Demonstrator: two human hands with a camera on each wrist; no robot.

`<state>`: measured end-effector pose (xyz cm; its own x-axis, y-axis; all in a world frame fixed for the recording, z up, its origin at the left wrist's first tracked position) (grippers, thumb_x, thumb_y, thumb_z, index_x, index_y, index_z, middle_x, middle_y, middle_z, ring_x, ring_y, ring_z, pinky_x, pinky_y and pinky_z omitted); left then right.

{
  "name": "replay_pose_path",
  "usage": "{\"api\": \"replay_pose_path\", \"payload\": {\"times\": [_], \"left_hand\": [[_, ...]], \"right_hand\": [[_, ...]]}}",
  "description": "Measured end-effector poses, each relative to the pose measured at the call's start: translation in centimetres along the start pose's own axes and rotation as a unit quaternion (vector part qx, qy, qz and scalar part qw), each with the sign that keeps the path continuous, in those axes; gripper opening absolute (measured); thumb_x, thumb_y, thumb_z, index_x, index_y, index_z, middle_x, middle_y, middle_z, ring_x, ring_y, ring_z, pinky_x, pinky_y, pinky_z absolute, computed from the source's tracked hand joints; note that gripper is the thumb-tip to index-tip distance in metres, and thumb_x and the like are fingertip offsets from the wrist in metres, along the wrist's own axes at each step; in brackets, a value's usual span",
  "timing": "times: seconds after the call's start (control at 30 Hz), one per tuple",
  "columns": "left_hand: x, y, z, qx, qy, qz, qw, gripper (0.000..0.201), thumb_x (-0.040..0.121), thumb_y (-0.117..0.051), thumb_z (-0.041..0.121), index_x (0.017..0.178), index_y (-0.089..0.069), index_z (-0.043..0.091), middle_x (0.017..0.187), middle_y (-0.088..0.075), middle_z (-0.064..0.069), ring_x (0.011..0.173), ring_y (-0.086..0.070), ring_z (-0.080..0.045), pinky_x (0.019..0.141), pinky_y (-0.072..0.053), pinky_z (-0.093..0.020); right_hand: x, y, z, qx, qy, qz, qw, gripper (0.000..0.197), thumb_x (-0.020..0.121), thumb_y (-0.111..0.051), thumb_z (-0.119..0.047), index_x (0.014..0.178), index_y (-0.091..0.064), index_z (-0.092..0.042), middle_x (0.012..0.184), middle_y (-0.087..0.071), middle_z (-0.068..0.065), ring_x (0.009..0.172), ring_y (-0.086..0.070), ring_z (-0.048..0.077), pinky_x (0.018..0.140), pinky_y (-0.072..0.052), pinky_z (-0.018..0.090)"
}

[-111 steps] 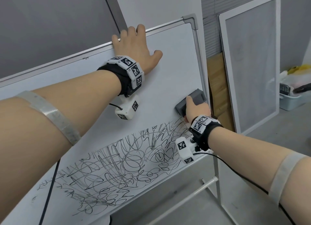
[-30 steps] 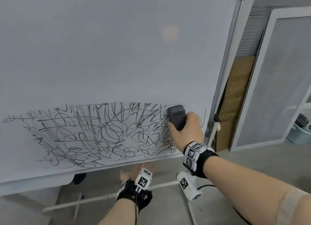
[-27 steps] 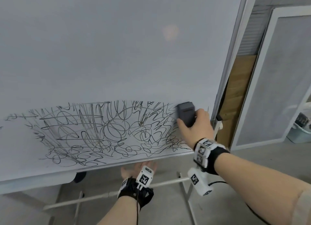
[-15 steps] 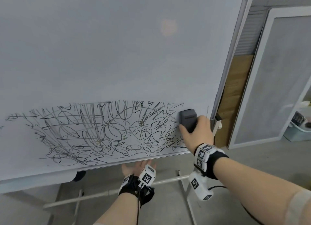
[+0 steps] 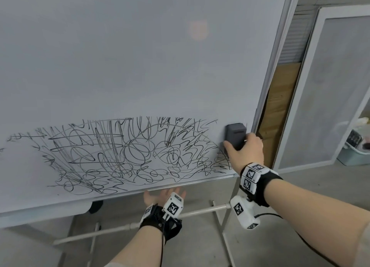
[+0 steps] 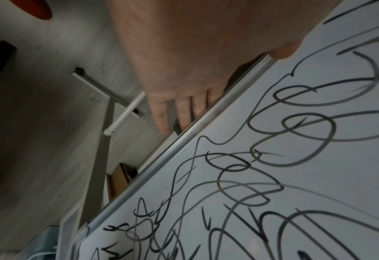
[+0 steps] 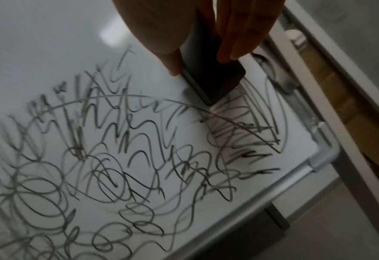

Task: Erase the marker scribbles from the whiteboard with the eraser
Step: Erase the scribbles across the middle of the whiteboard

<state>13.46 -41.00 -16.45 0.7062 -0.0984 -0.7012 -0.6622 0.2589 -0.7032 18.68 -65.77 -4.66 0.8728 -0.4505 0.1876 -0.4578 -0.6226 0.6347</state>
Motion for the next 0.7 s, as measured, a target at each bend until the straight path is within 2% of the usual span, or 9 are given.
{"api": "replay_pose_path", "payload": {"times": [0.2, 0.4, 0.5, 0.6, 0.7], "left_hand": [[-0.3, 0.1, 0.0, 0.008, -0.001, 0.001, 1.0, 0.089, 0.089, -0.027, 0.075, 0.155, -0.023, 0.017, 0.158, -0.031, -0.014, 0.143, -0.034, -0.038, 0.107, -0.032, -0.066], [-0.3, 0.2, -0.1, 0.013, 0.0, 0.0, 1.0, 0.087, 0.09, -0.027, 0.074, 0.156, -0.019, 0.018, 0.16, -0.028, -0.013, 0.144, -0.033, -0.037, 0.11, -0.029, -0.066], [-0.2, 0.2, -0.1, 0.006, -0.001, -0.002, 1.0, 0.088, 0.09, -0.028, 0.073, 0.157, -0.017, 0.017, 0.162, -0.025, -0.012, 0.145, -0.03, -0.037, 0.111, -0.026, -0.065], [0.0, 0.3, -0.1, 0.005, 0.003, -0.006, 1.0, 0.089, 0.089, -0.028, 0.074, 0.157, -0.016, 0.019, 0.162, -0.024, -0.012, 0.145, -0.03, -0.037, 0.111, -0.026, -0.065], [0.2, 0.4, 0.0, 0.012, 0.001, 0.001, 1.0, 0.087, 0.09, -0.028, 0.074, 0.157, -0.018, 0.019, 0.161, -0.027, -0.011, 0.143, -0.034, -0.037, 0.11, -0.027, -0.065]], "right_hand": [[2.1, 2.6, -0.6, -0.007, -0.003, 0.026, 1.0, 0.055, 0.088, -0.062, -0.051, 0.121, -0.05, -0.008, 0.121, -0.046, 0.009, 0.096, -0.054, 0.028, 0.085, -0.048, 0.039], [-0.4, -0.7, 2.6, -0.083, -0.08, -0.065, 0.991, 0.054, 0.09, -0.06, -0.049, 0.113, -0.056, -0.001, 0.12, -0.053, 0.019, 0.094, -0.056, 0.033, 0.077, -0.047, 0.037], [0.4, -0.5, 2.3, -0.055, -0.072, -0.04, 0.995, 0.054, 0.088, -0.061, -0.05, 0.112, -0.056, -0.002, 0.123, -0.052, 0.018, 0.097, -0.058, 0.033, 0.08, -0.052, 0.039], [1.5, 0.3, 1.3, -0.013, -0.068, -0.011, 0.998, 0.053, 0.088, -0.061, -0.049, 0.115, -0.056, -0.004, 0.119, -0.051, 0.014, 0.096, -0.057, 0.033, 0.082, -0.051, 0.04], [1.4, -0.3, 2.0, -0.021, -0.077, -0.028, 0.996, 0.048, 0.088, -0.06, -0.05, 0.102, -0.055, -0.004, 0.111, -0.056, 0.014, 0.089, -0.058, 0.031, 0.079, -0.053, 0.039]]}}
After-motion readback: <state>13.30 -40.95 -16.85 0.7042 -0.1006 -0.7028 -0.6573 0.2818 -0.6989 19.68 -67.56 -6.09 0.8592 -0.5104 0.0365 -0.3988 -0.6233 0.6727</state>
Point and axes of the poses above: each hand's wrist, its own x-axis towards the middle knuckle, its own y-axis out of the back of the hand, z = x × y, the point moved 2 cm from there along x, towards the middle knuckle
